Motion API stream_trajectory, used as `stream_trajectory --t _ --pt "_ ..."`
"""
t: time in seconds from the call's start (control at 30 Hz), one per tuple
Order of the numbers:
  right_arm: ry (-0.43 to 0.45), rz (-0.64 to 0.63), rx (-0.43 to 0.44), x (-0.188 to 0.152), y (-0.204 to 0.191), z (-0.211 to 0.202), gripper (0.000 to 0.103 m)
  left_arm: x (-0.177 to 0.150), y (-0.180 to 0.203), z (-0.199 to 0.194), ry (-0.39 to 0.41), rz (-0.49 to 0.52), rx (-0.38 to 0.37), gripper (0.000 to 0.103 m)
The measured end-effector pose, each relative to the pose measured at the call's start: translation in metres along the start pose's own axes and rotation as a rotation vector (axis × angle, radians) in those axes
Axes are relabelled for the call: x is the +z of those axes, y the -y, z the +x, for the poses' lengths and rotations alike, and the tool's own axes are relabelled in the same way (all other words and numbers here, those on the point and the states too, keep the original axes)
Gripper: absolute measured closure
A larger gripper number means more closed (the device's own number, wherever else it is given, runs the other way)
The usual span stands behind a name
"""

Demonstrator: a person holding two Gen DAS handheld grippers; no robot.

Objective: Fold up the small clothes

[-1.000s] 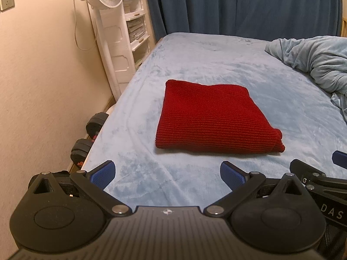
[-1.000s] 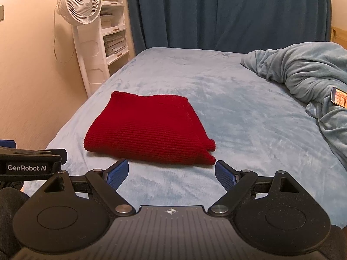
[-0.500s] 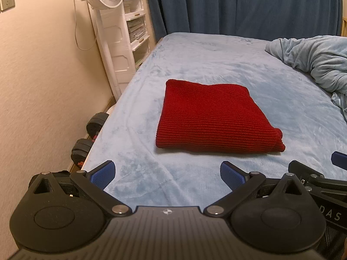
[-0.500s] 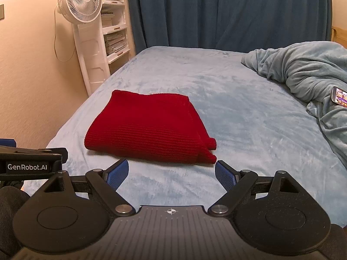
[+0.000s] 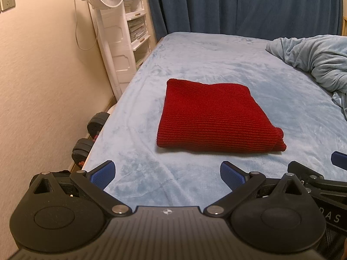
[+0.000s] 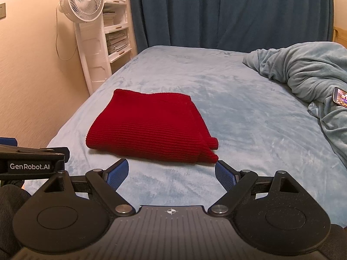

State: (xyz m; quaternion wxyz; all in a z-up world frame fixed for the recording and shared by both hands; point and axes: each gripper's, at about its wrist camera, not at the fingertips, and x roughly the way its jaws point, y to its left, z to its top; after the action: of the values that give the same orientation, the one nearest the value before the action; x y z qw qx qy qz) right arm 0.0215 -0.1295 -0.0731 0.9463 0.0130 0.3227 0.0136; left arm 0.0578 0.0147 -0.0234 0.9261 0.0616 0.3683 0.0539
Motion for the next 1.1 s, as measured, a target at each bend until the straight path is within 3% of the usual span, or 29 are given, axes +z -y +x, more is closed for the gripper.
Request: stream_trajectory --t 0.23,0.67,1.1 --pt "-0.014 -0.004 0.007 -0.0011 -0.0018 0.0019 0.013 -0.0006 0.0000 0.0006 -0.003 -0.001 0.000 0.000" --pt "-0.012 -0.015 0.009 -0.0004 -0.0025 0.0019 0.001 -0.0048 -0.0018 0.0030 -0.010 -0.003 0.004 0.000" --pt "-0.015 -0.016 0.011 0.0006 -0.0024 0.0030 0.001 -0.0046 -0.0002 0.0031 -0.016 -0.009 0.008 0.000"
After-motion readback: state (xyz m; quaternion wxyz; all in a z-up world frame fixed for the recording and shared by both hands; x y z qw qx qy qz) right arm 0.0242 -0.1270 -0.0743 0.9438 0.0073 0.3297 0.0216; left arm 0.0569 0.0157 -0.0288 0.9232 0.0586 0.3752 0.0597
